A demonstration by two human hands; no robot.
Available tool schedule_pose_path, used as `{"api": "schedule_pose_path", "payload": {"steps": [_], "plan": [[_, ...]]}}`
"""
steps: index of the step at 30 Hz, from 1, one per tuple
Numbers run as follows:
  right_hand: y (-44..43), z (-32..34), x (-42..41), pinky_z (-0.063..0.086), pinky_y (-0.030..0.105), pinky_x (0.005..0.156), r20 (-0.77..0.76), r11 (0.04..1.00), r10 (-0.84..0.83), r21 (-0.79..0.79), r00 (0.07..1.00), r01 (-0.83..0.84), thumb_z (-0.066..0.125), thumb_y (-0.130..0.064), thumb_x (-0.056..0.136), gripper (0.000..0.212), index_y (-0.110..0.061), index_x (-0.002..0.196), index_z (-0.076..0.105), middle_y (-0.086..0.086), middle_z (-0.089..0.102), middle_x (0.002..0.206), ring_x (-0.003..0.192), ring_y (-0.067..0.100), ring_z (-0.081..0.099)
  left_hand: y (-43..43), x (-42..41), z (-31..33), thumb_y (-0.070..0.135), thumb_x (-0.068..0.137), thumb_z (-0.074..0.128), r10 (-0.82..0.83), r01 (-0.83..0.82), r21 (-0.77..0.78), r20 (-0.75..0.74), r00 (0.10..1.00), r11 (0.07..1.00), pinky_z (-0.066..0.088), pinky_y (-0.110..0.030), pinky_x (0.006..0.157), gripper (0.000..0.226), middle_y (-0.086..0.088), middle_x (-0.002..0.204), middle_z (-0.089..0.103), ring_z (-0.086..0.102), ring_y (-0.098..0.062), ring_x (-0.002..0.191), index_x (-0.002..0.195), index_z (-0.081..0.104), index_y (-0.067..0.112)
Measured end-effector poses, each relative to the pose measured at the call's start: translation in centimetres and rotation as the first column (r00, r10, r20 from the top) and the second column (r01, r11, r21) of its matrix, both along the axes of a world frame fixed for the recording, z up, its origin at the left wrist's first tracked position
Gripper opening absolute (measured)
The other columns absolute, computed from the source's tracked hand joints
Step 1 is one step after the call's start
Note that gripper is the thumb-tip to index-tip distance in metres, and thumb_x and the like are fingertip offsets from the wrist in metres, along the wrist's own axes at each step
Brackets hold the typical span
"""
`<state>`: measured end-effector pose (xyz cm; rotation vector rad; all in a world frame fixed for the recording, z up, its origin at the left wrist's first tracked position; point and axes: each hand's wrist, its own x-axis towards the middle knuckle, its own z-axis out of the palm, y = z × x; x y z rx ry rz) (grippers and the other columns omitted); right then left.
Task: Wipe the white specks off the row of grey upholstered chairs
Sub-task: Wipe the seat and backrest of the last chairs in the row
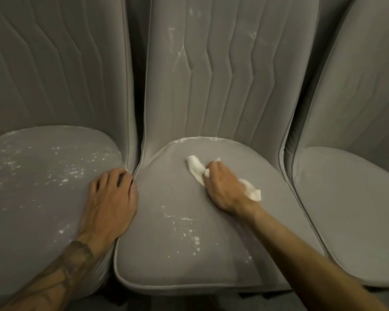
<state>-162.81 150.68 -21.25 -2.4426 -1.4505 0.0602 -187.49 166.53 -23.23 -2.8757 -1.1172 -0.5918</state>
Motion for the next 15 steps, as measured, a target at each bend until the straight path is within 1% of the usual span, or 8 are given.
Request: {"api": "schedule_pose_path", "payload": {"steps": [2,4,5,6,8,11,13,15], "plan": [[-1.7,-0.6,-3.2,0.038,0.043,0.084,-0.051,0.981,0.180,0.083,0.982,-0.175,0.032,-0.035,0.108,0.025,-0.014,0.105,0.046,0.009,0.051,0.104,0.090,0.030,0.049,0.1,0.1,-0.2,0.031,0.102,0.034,-0.004,0.004,0.005,0.000,1.000,1.000,0.041,-0.051,0.094,0.036,-0.013,0.125,0.058,0.055,-0.036,0.108,0.111,0.063,0.012],[-2.9,-0.3,-3.1,0.036,0.036,0.083,-0.073,0.954,0.299,0.048,0.952,-0.296,0.025,-0.044,0.108,0.033,-0.017,0.106,0.045,0.005,0.050,0.103,0.088,0.025,0.047,0.3,0.1,-0.4,0.031,0.102,0.034,-0.010,0.010,0.007,0.009,1.000,1.000,0.042,-0.052,0.093,0.037,-0.014,0.124,0.058,0.055,-0.036,0.108,0.111,0.063,0.012],[-3.0,0.1,-1.7,0.037,0.037,0.086,-0.036,0.952,0.306,0.023,0.951,-0.306,0.024,-0.044,0.107,0.036,-0.016,0.108,0.047,0.006,0.051,0.104,0.090,0.026,0.049,0.3,0.1,-0.5,0.031,0.102,0.033,-0.013,0.013,0.014,0.015,1.000,1.000,0.042,-0.052,0.092,0.037,-0.015,0.124,0.058,0.055,-0.037,0.107,0.111,0.063,0.012],[-3.0,0.4,0.1,0.038,0.040,0.088,0.000,0.963,0.270,-0.002,0.963,-0.270,0.026,-0.041,0.108,0.036,-0.013,0.110,0.048,0.009,0.052,0.106,0.092,0.030,0.050,0.3,0.1,-0.6,0.031,0.102,0.033,-0.017,0.017,0.025,0.021,1.000,1.000,0.042,-0.053,0.092,0.037,-0.015,0.123,0.058,0.055,-0.037,0.106,0.111,0.063,0.011],[-2.8,0.9,3.8,0.039,0.045,0.090,0.013,0.995,0.095,-0.044,0.995,-0.094,0.032,-0.035,0.108,0.032,-0.008,0.111,0.050,0.015,0.053,0.108,0.097,0.035,0.052,0.4,0.1,-0.8,0.031,0.101,0.034,-0.020,0.018,0.039,0.035,0.999,0.999,0.042,-0.053,0.090,0.036,-0.015,0.123,0.058,0.055,-0.038,0.105,0.111,0.063,0.011],[-2.5,0.4,5.2,0.038,0.045,0.090,-0.026,0.992,-0.129,0.000,0.991,0.129,0.037,-0.031,0.107,0.029,-0.005,0.111,0.049,0.018,0.052,0.111,0.099,0.037,0.052,0.5,0.2,-0.9,0.031,0.101,0.035,-0.023,0.021,0.047,0.030,0.999,0.999,0.041,-0.053,0.090,0.036,-0.016,0.124,0.058,0.054,-0.039,0.106,0.111,0.063,0.011],[-2.9,-0.6,2.5,0.039,0.045,0.087,-0.051,0.994,-0.082,0.065,0.995,0.085,0.036,-0.033,0.107,0.025,-0.011,0.106,0.047,0.014,0.052,0.108,0.095,0.034,0.051,0.6,0.2,-0.9,0.032,0.101,0.034,-0.023,0.022,0.040,0.033,0.999,0.999,0.041,-0.054,0.091,0.037,-0.016,0.124,0.057,0.054,-0.039,0.107,0.112,0.063,0.011],[-4.3,-1.1,-0.6,0.036,0.040,0.082,-0.083,0.991,0.089,0.111,0.993,-0.079,0.031,-0.040,0.107,0.023,-0.020,0.099,0.040,0.004,0.049,0.100,0.087,0.025,0.048,0.7,0.3,-1.0,0.032,0.101,0.035,-0.018,0.017,0.040,0.041,0.999,0.999,0.041,-0.054,0.091,0.036,-0.016,0.124,0.058,0.054,-0.040,0.107,0.111,0.063,0.011]]}}
